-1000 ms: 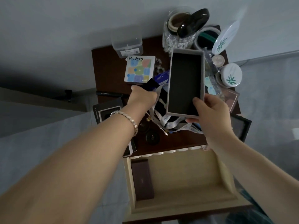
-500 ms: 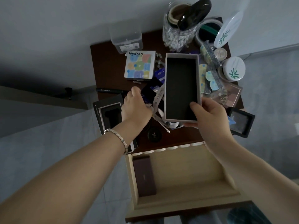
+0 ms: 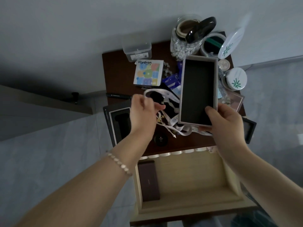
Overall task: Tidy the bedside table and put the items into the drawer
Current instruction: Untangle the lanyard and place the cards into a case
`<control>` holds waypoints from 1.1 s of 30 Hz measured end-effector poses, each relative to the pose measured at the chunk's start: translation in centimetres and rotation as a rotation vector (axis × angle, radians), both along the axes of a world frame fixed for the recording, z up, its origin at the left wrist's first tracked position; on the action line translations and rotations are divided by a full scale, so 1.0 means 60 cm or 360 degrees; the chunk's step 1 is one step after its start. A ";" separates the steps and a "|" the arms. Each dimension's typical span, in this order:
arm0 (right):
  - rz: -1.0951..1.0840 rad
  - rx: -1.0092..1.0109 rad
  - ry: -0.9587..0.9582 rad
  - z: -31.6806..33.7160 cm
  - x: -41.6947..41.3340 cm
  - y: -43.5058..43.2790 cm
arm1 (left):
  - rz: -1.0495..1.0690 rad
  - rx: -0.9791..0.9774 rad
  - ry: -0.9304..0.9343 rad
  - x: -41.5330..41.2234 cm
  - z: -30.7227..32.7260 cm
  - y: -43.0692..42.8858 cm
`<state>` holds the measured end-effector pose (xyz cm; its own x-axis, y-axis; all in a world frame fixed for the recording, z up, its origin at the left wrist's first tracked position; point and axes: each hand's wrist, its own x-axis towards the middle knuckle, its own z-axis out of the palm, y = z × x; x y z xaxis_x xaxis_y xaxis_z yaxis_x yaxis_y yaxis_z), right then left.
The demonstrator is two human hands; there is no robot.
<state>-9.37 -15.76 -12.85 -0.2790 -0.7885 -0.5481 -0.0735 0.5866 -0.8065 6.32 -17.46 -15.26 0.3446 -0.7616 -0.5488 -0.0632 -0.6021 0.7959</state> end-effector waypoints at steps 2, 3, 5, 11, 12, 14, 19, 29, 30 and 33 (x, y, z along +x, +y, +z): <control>0.0022 -0.0025 0.0098 0.004 0.004 -0.004 | 0.0340 -0.0174 0.0237 0.012 0.048 0.006; 0.0048 -0.0012 0.0144 0.001 0.009 -0.007 | 0.0440 -0.0270 0.0280 0.022 0.068 0.008; 0.0113 0.0052 0.0250 -0.017 0.023 -0.012 | 0.0531 -0.0402 0.0287 0.045 0.101 0.008; 0.0451 0.0331 0.0356 -0.058 0.083 -0.030 | 0.0324 -0.0225 0.0428 0.087 0.145 0.013; 0.0498 0.0384 0.0400 -0.059 0.088 -0.028 | 0.0239 -0.0202 0.0448 0.087 0.149 0.017; 0.0632 0.0392 0.0557 -0.038 0.094 -0.020 | 0.0092 -0.0210 0.0479 0.088 0.172 0.025; 0.1299 -0.0154 0.0347 0.062 0.098 0.031 | -0.0086 -0.0164 0.0775 0.074 0.258 0.034; 0.1560 -0.0117 0.0140 0.260 0.079 0.069 | -0.0273 -0.0319 0.0301 0.050 0.433 0.045; 0.1484 -0.0120 0.0061 0.290 0.078 0.066 | -0.0385 -0.0296 0.0140 0.051 0.443 0.046; 0.1106 -0.0202 -0.0208 0.382 0.079 0.053 | -0.0530 -0.0160 0.0021 0.044 0.471 0.060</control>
